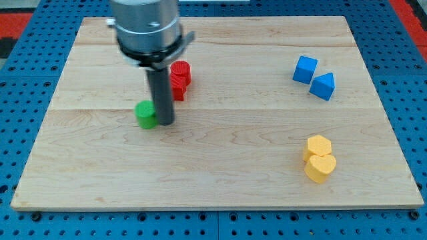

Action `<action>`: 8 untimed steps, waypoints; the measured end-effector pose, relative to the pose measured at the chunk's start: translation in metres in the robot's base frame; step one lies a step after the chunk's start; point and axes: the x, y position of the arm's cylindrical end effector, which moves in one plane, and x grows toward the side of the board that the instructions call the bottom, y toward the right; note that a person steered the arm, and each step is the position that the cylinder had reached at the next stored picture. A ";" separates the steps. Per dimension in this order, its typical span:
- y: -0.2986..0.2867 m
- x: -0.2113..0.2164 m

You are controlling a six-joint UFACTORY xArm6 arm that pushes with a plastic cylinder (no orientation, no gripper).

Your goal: Place the green circle to the left center of the board

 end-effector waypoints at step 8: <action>0.008 -0.168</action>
